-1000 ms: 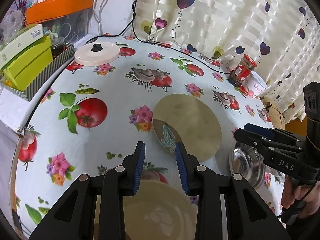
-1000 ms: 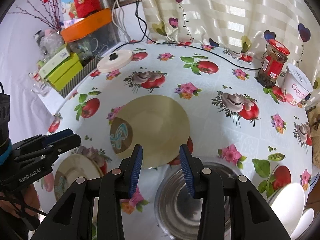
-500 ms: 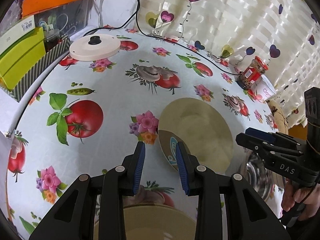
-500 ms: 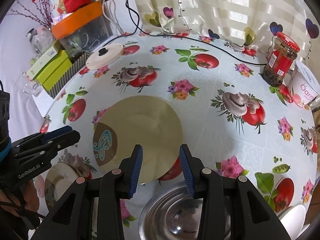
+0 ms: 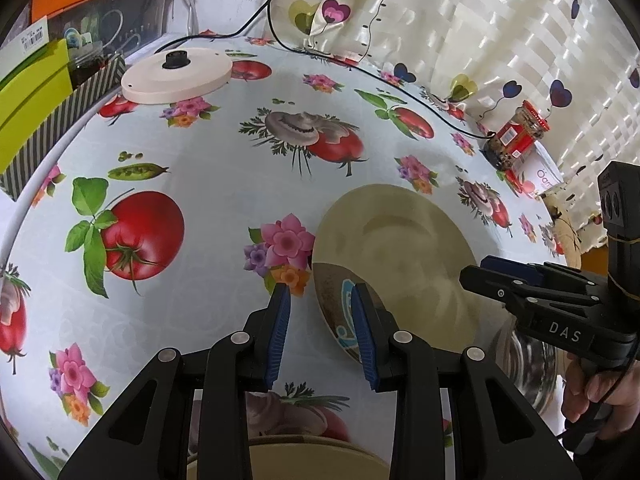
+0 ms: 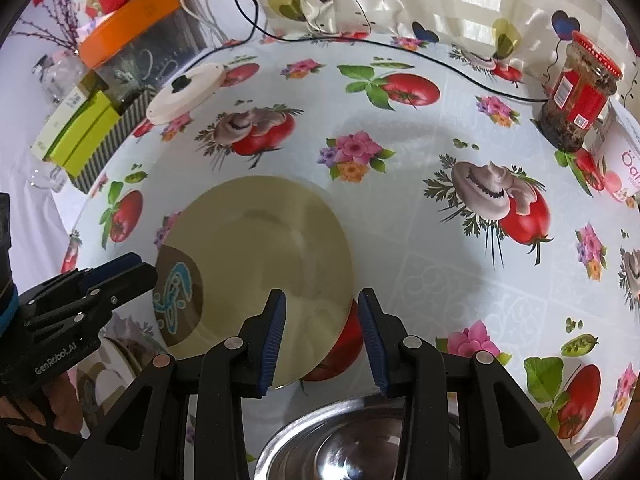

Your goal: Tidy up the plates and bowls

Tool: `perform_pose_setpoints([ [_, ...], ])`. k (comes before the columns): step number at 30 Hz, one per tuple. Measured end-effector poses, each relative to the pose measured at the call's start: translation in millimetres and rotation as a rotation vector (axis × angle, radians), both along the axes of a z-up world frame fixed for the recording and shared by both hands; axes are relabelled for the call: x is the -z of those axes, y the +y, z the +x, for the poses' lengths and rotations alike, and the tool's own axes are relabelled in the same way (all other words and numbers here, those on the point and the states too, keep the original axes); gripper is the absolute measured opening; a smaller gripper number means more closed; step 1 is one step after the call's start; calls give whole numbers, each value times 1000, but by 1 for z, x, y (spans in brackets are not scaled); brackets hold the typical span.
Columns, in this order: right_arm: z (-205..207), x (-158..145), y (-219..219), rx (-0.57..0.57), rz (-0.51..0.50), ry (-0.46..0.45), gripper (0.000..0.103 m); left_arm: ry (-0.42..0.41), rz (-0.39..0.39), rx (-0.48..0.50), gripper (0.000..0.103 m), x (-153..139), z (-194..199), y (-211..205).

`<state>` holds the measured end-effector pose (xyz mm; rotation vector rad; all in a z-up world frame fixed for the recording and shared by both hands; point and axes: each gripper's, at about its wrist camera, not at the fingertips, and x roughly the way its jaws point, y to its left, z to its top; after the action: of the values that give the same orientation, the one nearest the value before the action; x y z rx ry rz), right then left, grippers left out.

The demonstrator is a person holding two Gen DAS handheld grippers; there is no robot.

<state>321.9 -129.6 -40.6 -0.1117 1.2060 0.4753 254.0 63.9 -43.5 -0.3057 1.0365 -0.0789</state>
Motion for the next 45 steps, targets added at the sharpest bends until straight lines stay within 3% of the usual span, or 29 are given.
perform_pose_setpoints([
  [13, 7, 16, 4, -2, -4, 43, 32, 23, -26, 15, 33, 13, 7, -4],
  [17, 8, 15, 4, 1, -1, 37, 30, 20, -30, 32, 28, 15, 6, -9],
  [45, 2, 1, 13, -4, 36, 9, 27, -6, -13, -5, 25, -7, -7, 3],
])
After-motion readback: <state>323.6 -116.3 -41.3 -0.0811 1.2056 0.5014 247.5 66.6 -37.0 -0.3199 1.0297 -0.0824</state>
